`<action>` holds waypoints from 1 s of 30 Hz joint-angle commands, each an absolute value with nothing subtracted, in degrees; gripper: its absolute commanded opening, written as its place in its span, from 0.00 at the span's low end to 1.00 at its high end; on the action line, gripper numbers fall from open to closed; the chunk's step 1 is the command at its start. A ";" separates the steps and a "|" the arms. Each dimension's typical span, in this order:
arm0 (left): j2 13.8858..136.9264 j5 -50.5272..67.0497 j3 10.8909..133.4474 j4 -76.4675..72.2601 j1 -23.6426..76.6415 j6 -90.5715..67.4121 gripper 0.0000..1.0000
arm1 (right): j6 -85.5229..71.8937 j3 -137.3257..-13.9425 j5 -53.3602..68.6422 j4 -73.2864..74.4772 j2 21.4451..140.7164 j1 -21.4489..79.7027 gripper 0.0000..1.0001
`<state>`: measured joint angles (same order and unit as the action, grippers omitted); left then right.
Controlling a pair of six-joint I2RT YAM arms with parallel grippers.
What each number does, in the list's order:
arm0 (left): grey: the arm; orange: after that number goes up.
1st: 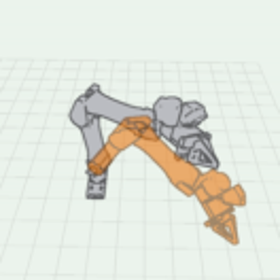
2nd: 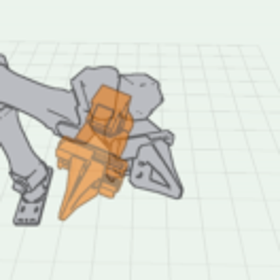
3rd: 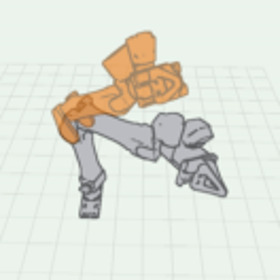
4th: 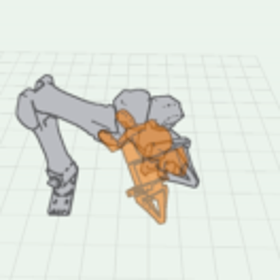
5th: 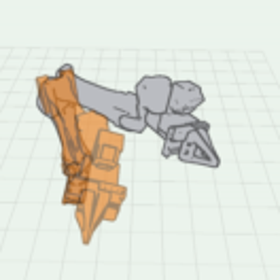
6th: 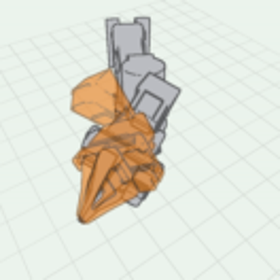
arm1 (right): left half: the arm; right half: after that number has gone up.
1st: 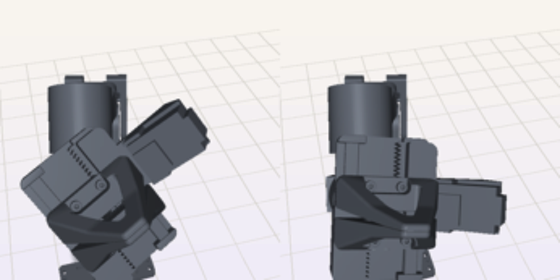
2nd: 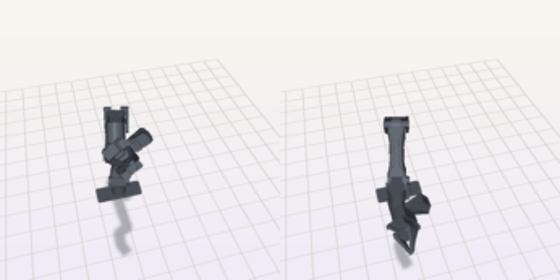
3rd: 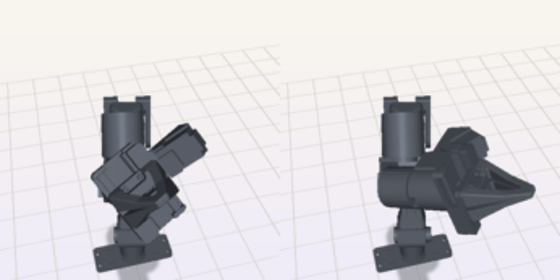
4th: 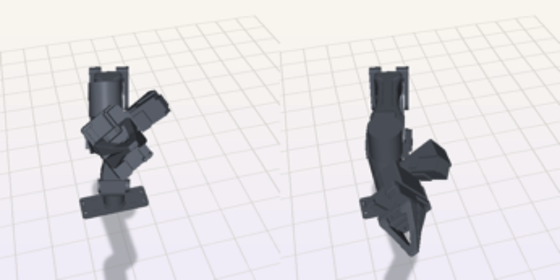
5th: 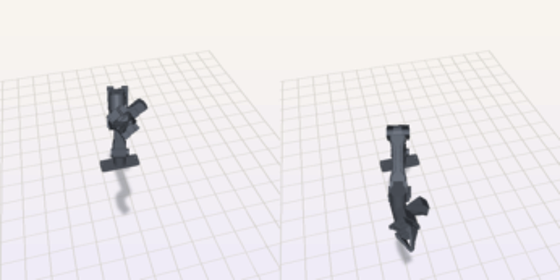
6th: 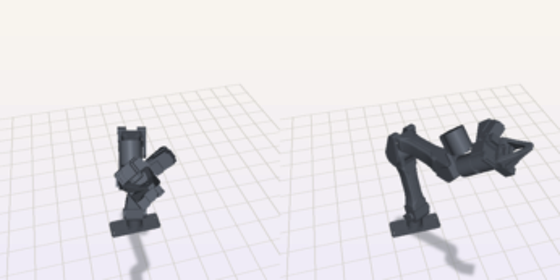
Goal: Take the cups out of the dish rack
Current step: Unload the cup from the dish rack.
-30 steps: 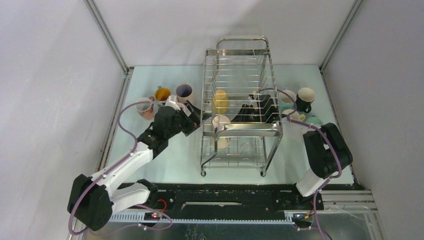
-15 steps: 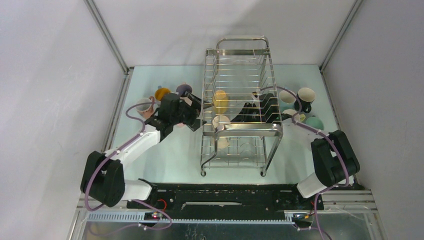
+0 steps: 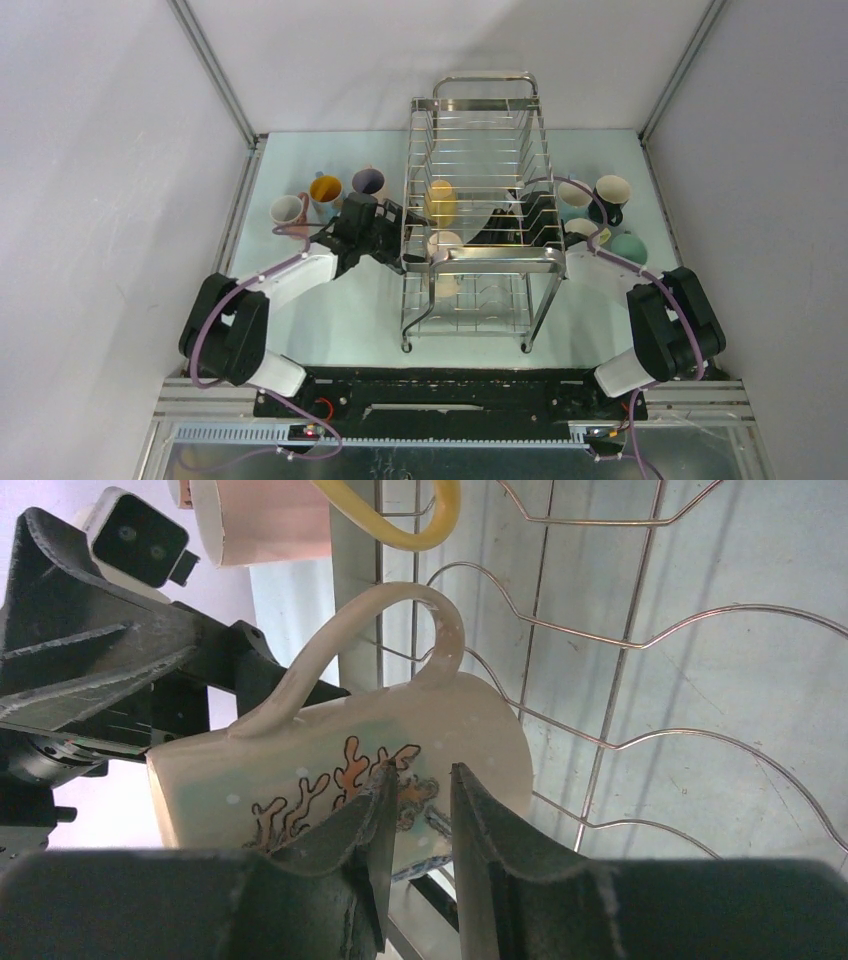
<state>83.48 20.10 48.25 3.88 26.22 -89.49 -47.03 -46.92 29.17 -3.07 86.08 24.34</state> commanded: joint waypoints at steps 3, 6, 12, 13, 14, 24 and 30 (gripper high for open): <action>85.30 21.17 49.56 0.26 28.30 -94.49 0.88 | -47.55 -46.93 30.04 -5.57 85.05 24.43 0.33; 86.05 20.58 49.88 0.26 29.25 -95.39 0.85 | -47.91 -46.93 30.64 -6.56 85.53 24.43 0.34; 87.37 19.03 49.86 -1.94 30.60 -97.05 0.82 | -48.47 -47.44 32.28 -8.44 86.91 24.43 0.35; 87.63 18.94 49.77 -2.24 30.74 -97.48 0.82 | -48.40 -47.72 32.51 -8.36 87.36 24.50 0.34; 87.97 19.00 49.68 -2.62 30.90 -97.75 0.81 | -48.42 -47.92 32.72 -8.42 87.75 24.56 0.34; 90.22 18.50 49.68 -4.32 31.89 -99.37 0.71 | -48.54 -49.62 33.20 -8.72 89.59 25.39 0.34; 91.87 18.55 50.74 -5.25 32.72 -100.11 0.63 | -48.13 -51.09 34.34 -8.63 90.64 26.47 0.35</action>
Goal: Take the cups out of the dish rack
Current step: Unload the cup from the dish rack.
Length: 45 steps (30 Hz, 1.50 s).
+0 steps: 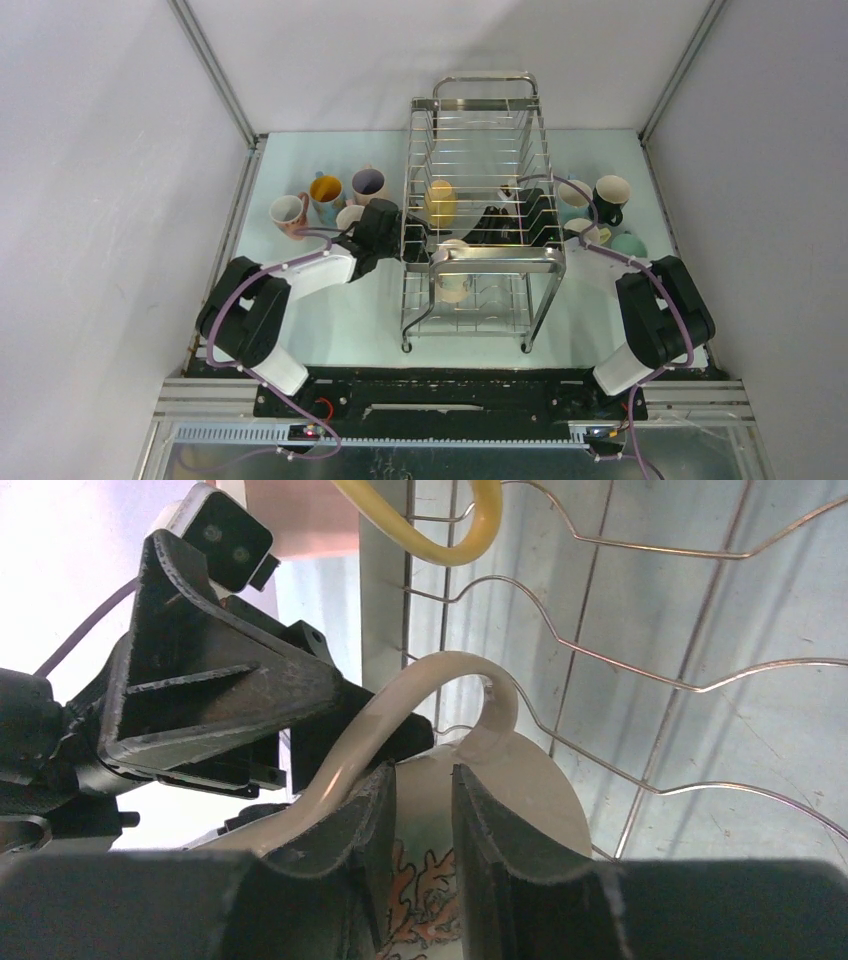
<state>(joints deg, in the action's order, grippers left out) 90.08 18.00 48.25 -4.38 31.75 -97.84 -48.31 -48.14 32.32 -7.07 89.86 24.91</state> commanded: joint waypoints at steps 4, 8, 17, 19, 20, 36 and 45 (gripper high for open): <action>92.37 18.36 51.26 -5.32 33.11 -100.35 0.59 | -47.92 -51.27 34.44 -8.38 90.73 26.87 0.35; 92.54 18.44 51.71 -5.36 33.12 -100.18 0.52 | -47.27 -51.25 34.39 -7.63 90.15 26.78 0.34; 91.58 17.81 51.06 -5.36 33.08 -99.42 0.28 | -47.05 -51.29 33.79 -6.12 88.66 25.54 0.34; 91.40 17.50 51.06 -5.41 33.13 -99.09 0.25 | -46.90 -51.25 33.39 -5.29 88.16 25.26 0.34; 91.28 17.38 51.19 -5.16 33.13 -98.88 0.23 | -46.85 -51.24 33.28 -4.87 87.92 25.09 0.34; 90.01 14.14 54.64 -0.37 33.13 -93.61 0.10 | -46.31 -51.24 33.26 -3.53 86.84 23.47 0.34; 90.39 13.45 58.53 4.30 33.11 -88.53 0.03 | -45.87 -51.25 33.45 -2.87 85.96 22.50 0.34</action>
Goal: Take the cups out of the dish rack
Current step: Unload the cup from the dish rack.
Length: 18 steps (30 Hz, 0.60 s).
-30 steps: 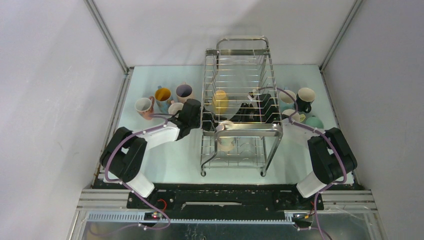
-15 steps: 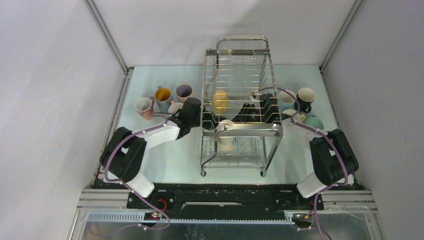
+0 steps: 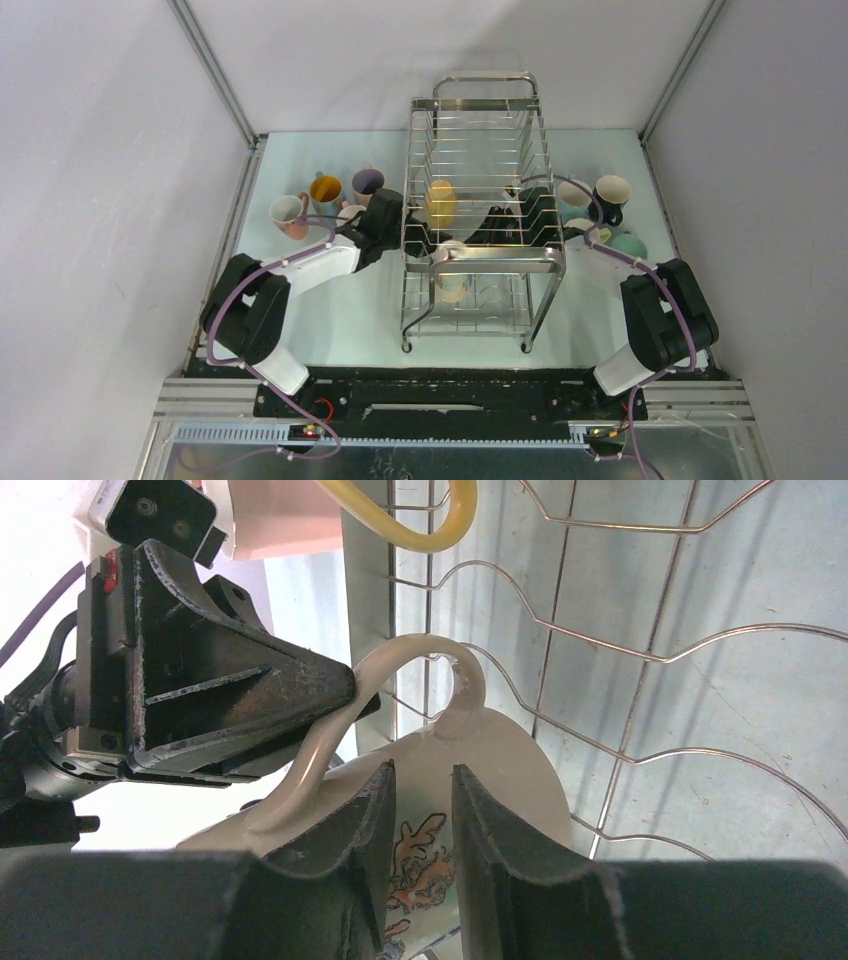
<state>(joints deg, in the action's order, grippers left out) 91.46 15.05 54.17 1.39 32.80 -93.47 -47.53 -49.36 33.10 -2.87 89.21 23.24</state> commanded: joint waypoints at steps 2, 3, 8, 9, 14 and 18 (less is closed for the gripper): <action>90.61 13.62 59.09 4.63 33.13 -87.58 0.01 | -45.81 -51.30 33.49 -2.37 85.56 22.06 0.34; 90.75 13.88 59.37 4.63 33.11 -87.03 0.01 | -45.73 -51.24 33.49 -2.13 85.31 21.87 0.35; 91.63 14.73 60.68 4.70 33.11 -85.10 0.00 | -45.91 -51.24 33.68 -1.49 84.58 21.48 0.36; 91.81 14.93 61.00 4.74 33.08 -84.60 0.00 | -46.19 -51.04 33.99 -1.81 84.43 21.47 0.37; 92.53 16.00 62.07 4.79 33.12 -82.32 0.00 | -48.56 -48.77 35.29 -4.64 83.73 20.67 0.39; 93.68 17.42 62.69 4.74 33.13 -81.50 0.00 | -49.58 -47.31 35.69 -6.37 83.33 20.54 0.40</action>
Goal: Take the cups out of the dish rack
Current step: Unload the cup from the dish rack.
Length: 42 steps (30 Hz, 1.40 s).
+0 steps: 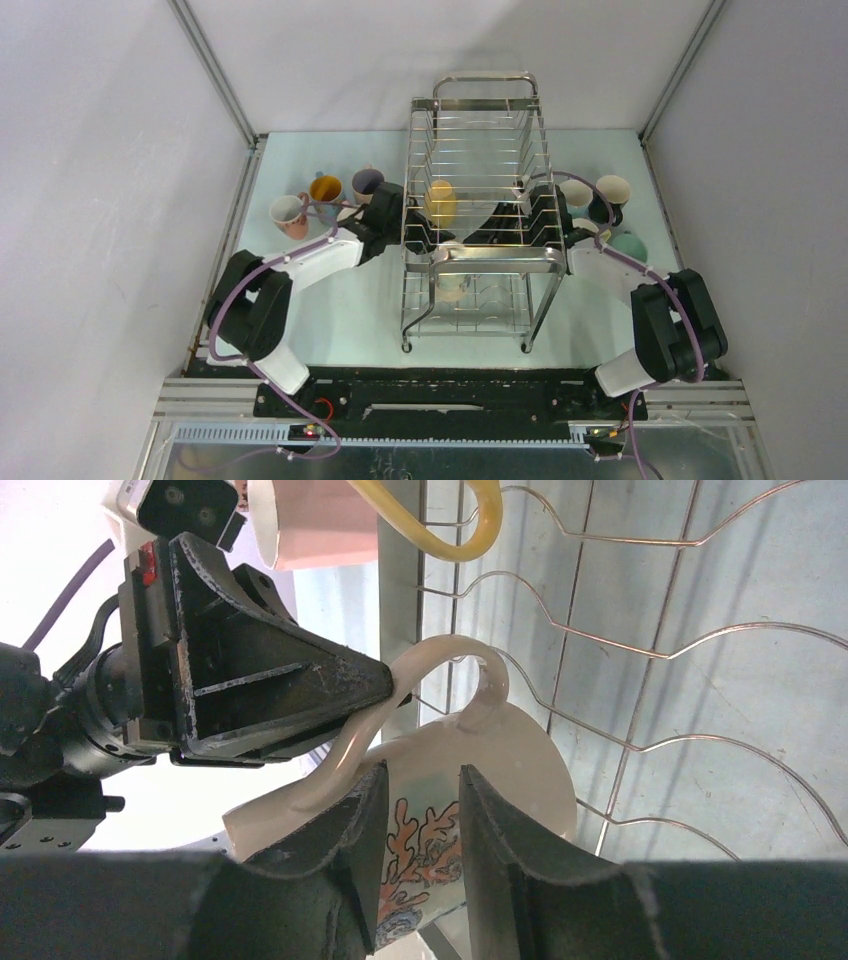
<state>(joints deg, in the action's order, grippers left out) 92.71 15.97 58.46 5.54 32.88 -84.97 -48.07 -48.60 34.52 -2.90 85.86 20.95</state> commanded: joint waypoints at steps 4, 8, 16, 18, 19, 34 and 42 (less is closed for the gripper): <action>94.52 18.51 63.53 4.74 33.09 -79.85 0.00 | -50.66 -45.51 35.39 -7.79 82.56 20.10 0.41; 94.98 19.94 64.64 4.44 33.12 -77.69 0.00 | -52.92 -42.45 35.78 -10.65 81.47 18.36 0.42; 96.79 23.79 65.92 1.88 33.11 -75.15 0.00 | -54.60 -39.55 36.87 -13.90 81.35 16.61 0.42; 97.02 24.46 65.79 1.31 33.13 -74.83 0.00 | -55.44 -38.97 36.85 -14.99 81.43 16.52 0.42; 97.10 24.81 65.65 0.80 33.13 -74.69 0.00 | -55.95 -38.72 36.90 -15.62 81.55 16.59 0.43; 96.90 31.23 63.70 -6.83 33.13 -75.56 0.00 | -62.50 -35.58 37.26 -23.64 83.18 17.85 0.43; 96.08 32.08 62.68 -8.86 33.13 -76.37 0.00 | -66.93 -34.18 36.76 -29.26 84.49 18.53 0.43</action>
<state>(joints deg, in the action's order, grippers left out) 97.60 30.44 62.26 -2.66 33.01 -76.47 -63.70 -34.54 37.19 -23.86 84.23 17.85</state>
